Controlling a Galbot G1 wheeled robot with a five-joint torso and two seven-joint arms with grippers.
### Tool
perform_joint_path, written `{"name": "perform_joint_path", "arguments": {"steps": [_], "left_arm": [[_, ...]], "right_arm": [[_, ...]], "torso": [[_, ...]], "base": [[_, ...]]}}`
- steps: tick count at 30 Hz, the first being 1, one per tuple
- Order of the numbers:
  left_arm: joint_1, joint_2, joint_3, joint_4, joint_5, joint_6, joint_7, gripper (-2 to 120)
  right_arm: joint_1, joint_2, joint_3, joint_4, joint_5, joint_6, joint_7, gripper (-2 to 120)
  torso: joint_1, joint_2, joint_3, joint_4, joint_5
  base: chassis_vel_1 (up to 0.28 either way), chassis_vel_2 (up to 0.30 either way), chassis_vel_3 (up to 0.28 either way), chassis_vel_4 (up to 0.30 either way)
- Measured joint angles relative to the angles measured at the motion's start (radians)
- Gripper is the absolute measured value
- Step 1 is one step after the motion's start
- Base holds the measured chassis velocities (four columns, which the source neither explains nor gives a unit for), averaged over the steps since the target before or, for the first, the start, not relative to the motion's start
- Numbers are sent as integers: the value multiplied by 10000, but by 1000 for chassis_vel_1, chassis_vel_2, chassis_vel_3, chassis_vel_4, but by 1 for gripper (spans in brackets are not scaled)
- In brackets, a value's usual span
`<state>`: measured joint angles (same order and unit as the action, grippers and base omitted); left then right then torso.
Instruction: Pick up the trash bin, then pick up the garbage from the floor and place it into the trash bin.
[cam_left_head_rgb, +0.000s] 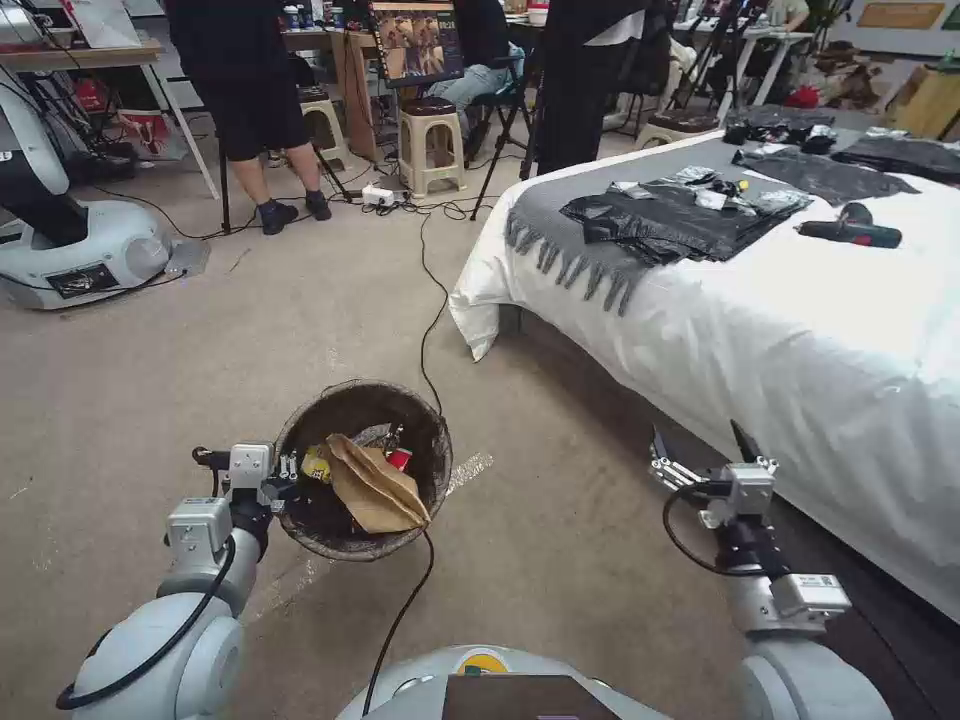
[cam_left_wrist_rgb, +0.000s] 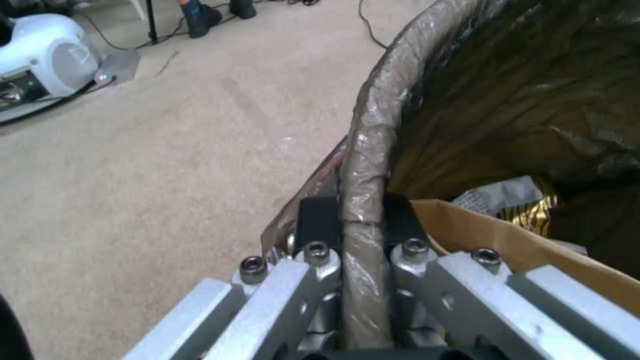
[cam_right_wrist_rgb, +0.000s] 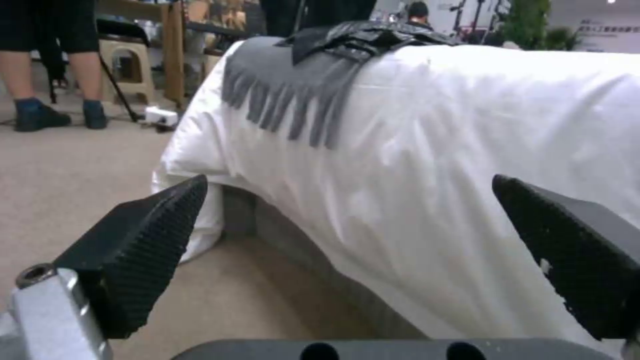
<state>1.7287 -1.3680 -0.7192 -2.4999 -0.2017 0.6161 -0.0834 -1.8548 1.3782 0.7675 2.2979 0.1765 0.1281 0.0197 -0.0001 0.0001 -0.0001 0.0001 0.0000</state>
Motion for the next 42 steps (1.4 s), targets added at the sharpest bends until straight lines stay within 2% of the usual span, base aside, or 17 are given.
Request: {"name": "perform_joint_path", "arguments": {"steps": [16,42], "left_arm": [[-113,-5,-33,0,3,151,81,3],[-190,-32,-68,0,12,151,173,3]], "right_arm": [[224,-91,-256,13,7,-406,-2,100],[386,-171,-530,-3,18,-809,125,100]], "torso": [[0,0,1,0,0],[0,-1,1,-1,0]], "base": [[5,7,5,10],[72,77,78,74]]}}
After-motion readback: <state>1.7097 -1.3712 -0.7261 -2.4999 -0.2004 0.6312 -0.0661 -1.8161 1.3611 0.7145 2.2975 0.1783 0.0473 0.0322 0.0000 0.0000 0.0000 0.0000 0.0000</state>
